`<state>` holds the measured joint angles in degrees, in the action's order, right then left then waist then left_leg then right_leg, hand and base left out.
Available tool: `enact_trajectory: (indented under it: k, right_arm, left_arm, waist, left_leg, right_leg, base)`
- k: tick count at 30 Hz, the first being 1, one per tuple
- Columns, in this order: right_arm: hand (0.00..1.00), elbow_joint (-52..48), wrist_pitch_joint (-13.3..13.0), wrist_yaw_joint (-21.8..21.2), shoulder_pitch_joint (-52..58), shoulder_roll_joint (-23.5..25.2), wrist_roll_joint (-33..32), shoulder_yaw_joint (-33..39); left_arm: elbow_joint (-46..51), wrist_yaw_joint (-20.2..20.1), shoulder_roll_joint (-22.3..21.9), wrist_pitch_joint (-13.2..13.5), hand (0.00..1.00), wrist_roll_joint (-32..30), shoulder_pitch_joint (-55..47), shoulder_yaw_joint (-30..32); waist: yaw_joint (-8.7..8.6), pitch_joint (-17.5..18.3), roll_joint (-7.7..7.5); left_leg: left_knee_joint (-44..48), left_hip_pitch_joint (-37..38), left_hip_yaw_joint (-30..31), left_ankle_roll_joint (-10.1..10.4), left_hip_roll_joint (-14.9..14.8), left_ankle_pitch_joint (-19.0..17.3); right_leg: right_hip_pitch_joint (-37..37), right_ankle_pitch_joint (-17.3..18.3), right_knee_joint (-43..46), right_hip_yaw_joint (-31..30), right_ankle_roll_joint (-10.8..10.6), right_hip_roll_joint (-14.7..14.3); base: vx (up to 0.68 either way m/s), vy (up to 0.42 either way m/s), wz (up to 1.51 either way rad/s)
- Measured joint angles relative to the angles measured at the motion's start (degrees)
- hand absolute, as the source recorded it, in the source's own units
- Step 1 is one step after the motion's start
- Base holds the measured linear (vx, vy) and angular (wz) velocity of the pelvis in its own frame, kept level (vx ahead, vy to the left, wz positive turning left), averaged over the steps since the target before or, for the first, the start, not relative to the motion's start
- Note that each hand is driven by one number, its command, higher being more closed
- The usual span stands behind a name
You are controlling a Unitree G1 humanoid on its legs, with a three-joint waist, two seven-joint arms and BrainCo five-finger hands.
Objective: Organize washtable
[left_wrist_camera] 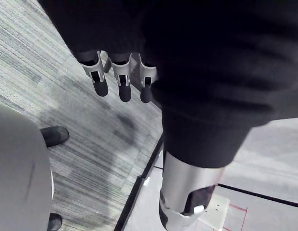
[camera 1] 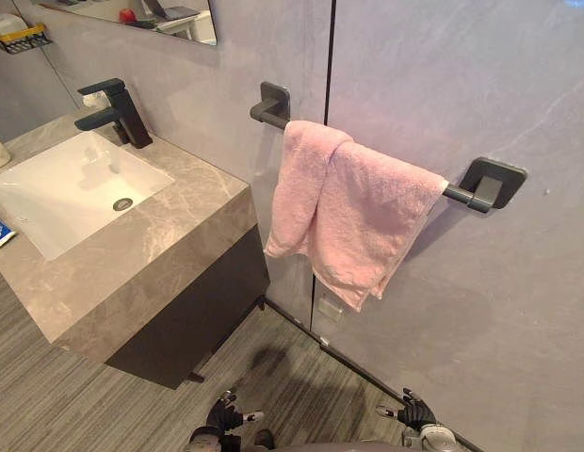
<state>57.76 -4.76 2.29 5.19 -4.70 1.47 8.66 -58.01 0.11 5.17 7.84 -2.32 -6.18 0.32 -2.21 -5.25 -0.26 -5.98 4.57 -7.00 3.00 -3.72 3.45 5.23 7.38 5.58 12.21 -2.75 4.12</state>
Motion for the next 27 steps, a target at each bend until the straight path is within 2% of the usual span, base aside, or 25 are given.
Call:
enact_trajectory:
  k: [9, 14, 18, 21, 23, 24, 25, 26, 27]
  right_arm:
    - [0.00, 3.9, 0.3, 0.0, 1.9, 0.4, -7.9, 5.1]
    - [0.00, 3.9, 0.3, 0.1, 2.0, 0.7, -7.8, 5.1]
    - [0.00, 3.8, 0.3, 0.2, 1.9, 0.7, -7.5, 4.8]
    - [0.00, 3.3, 0.3, 0.3, 0.8, 0.6, -6.9, 4.4]
    - [0.00, 0.1, 0.2, 0.9, 0.0, 0.7, -6.6, 4.2]
    - [0.00, -0.9, 0.1, 1.4, -1.3, 0.7, -6.6, 4.2]
    - [0.00, -1.6, 0.1, 1.7, -3.7, 1.2, -6.6, 3.9]
    - [0.00, -2.1, 0.0, 1.8, -4.8, 1.2, -6.6, 3.9]
    - [0.00, -4.2, -0.1, 2.3, -5.4, 1.6, -6.5, 3.9]
  left_arm:
    - [-2.1, 1.2, -0.3, 0.1, 0.00, 0.7, 0.7, 0.3]
    - [-2.2, 1.2, -0.2, 0.1, 0.00, 0.7, 0.8, 0.3]
    - [-2.1, 1.2, 0.0, 0.1, 0.00, 1.7, 0.8, 0.3]
    - [-0.3, 1.3, 0.4, 0.1, 0.00, 1.9, 0.9, 0.5]
    - [2.8, 1.4, -0.4, 0.1, 0.00, 2.3, 1.3, 1.2]
    - [4.1, 1.5, -0.8, 0.1, 0.00, 2.8, 1.3, 2.0]
    - [4.7, 1.5, -1.0, 0.1, 0.00, 2.9, 1.5, 1.8]
    - [5.5, 1.5, -1.0, 0.0, 0.00, 3.5, 2.2, 2.5]
    - [5.7, 1.6, -1.1, -0.2, 0.00, 4.0, 3.0, 2.6]
  waist:
    - [0.09, 0.1, -0.35]
    - [0.10, 0.2, -0.72]
    - [0.10, 0.0, -1.00]
    - [1.13, -1.5, -1.29]
    - [2.97, -3.6, -1.41]
    - [3.44, -4.4, -1.33]
    - [3.07, -5.0, -1.52]
    - [3.52, -5.5, -1.56]
    - [3.59, -5.8, -1.87]
  left_leg:
    - [0.0, 0.3, 0.9, 0.0, 0.0, 0.0]
    - [0.0, 0.0, 2.5, 0.2, 0.2, 0.3]
    - [0.1, -1.5, 5.9, 0.3, 0.7, 1.4]
    - [0.5, -5.0, 11.3, 0.8, 1.2, 4.3]
    - [0.5, -8.4, 14.5, 1.5, 2.1, 8.0]
    - [0.5, -11.1, 15.7, 2.2, 2.8, 11.4]
    - [1.1, -14.1, 15.8, 2.9, 3.4, 14.2]
    - [4.4, -15.5, 12.6, 2.2, 3.6, 12.6]
    - [15.4, -18.0, 4.5, -2.1, 3.5, 4.4]
  right_leg:
    - [0.4, 0.0, -0.1, 0.9, 0.0, 0.0]
    - [0.6, 0.2, 0.3, 2.1, 0.0, 0.2]
    - [0.3, 1.8, 2.7, 5.5, 0.1, 0.8]
    - [-2.0, 4.1, 7.2, 8.8, 1.4, 1.4]
    - [-5.4, 6.6, 12.6, 13.2, 2.3, 3.0]
    - [-7.7, 7.5, 15.0, 15.5, 3.1, 4.1]
    - [-9.2, 7.0, 15.1, 19.3, 4.2, 6.1]
    - [-9.6, 6.6, 15.1, 20.3, 4.6, 6.5]
    - [-9.3, 5.8, 14.6, 22.6, 4.5, 7.9]
  base:
    - [0.00, 0.000, 0.04]
    - [-0.02, -0.004, 0.14]
    - [-0.04, -0.025, 0.49]
    - [-0.06, -0.058, 1.05]
    - [-0.17, -0.104, 1.29]
    - [-0.25, -0.097, 1.46]
    - [-0.24, -0.043, 1.18]
    - [-0.23, -0.011, 1.16]
    - [-0.16, -0.004, 0.79]
